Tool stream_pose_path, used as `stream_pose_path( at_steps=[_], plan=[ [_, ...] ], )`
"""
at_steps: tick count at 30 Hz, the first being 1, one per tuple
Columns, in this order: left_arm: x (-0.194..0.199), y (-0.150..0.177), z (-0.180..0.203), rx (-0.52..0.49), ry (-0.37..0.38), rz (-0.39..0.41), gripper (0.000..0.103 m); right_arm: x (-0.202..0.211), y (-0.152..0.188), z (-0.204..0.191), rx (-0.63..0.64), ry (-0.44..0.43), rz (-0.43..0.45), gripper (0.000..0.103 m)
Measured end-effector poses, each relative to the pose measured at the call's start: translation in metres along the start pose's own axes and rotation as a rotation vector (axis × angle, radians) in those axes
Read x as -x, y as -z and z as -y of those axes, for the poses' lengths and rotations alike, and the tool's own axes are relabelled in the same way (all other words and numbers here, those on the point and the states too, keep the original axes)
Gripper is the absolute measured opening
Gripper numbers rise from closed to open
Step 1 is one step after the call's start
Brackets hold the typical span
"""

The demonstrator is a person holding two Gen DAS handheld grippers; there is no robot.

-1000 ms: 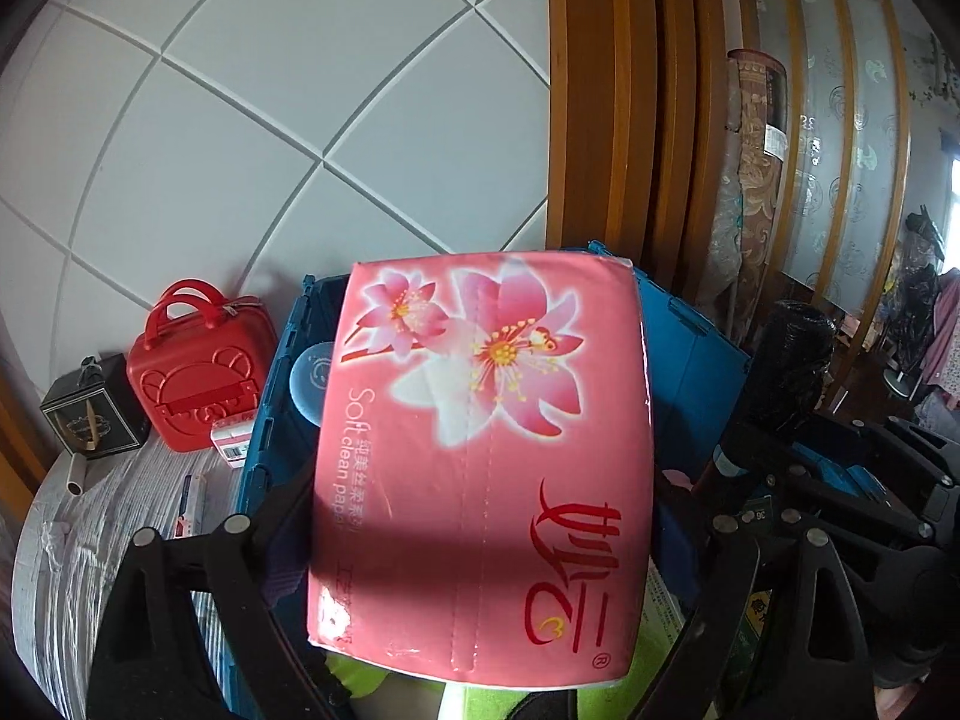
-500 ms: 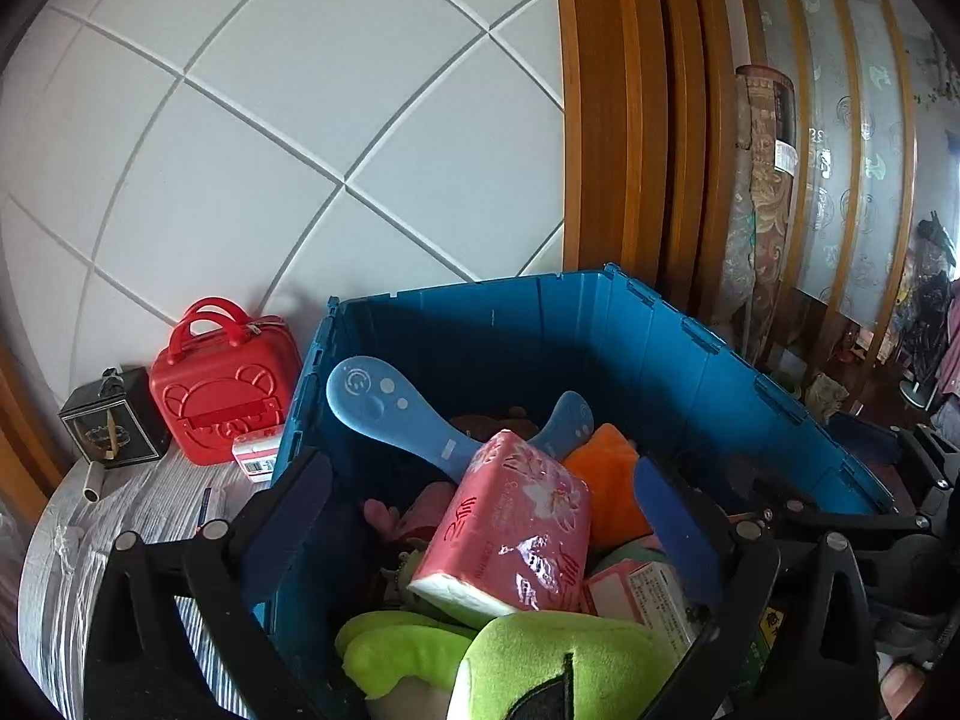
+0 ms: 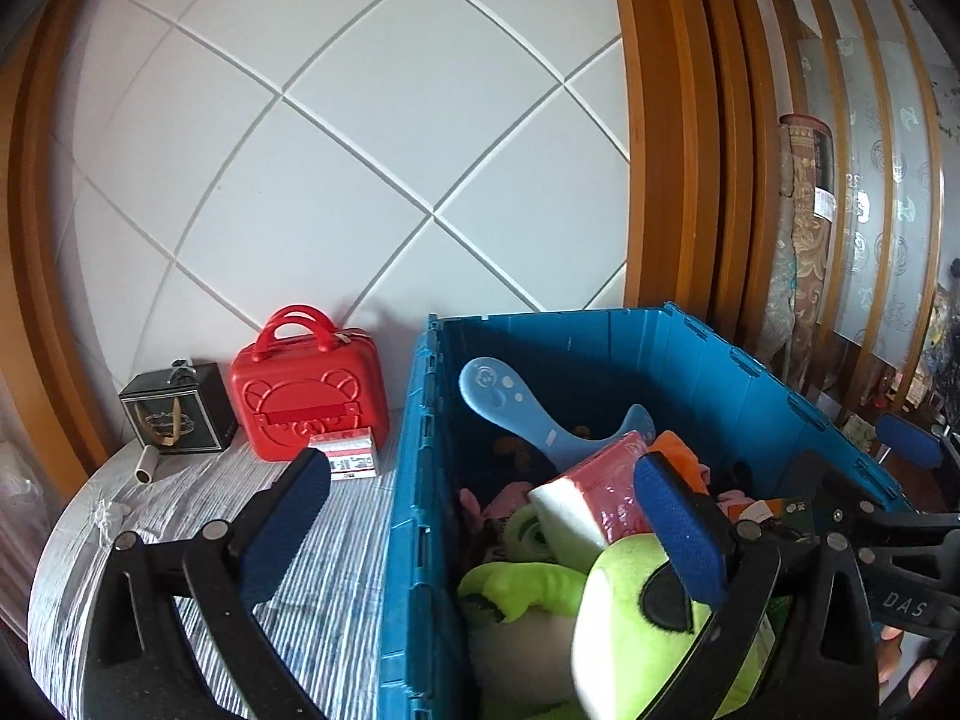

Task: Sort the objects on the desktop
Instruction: 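Move both tools back over the table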

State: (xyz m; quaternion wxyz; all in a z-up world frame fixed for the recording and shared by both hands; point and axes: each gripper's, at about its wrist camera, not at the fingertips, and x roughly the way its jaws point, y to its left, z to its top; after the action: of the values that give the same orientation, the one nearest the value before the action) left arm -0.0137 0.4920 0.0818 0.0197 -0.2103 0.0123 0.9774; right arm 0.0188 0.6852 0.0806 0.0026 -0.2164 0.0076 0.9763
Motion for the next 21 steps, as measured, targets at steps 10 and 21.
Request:
stream_pose_path(
  at_steps=[10,21],
  plan=[
    [0.024,0.019,-0.076,0.066,-0.074,0.008,0.103,0.010,0.001,-0.086,0.086,-0.106,0.037,0.103],
    [0.034,0.036,-0.210,0.099,-0.079,-0.001,0.103,0.014,0.003,-0.215,0.132,-0.145,0.060,0.103]
  ],
)
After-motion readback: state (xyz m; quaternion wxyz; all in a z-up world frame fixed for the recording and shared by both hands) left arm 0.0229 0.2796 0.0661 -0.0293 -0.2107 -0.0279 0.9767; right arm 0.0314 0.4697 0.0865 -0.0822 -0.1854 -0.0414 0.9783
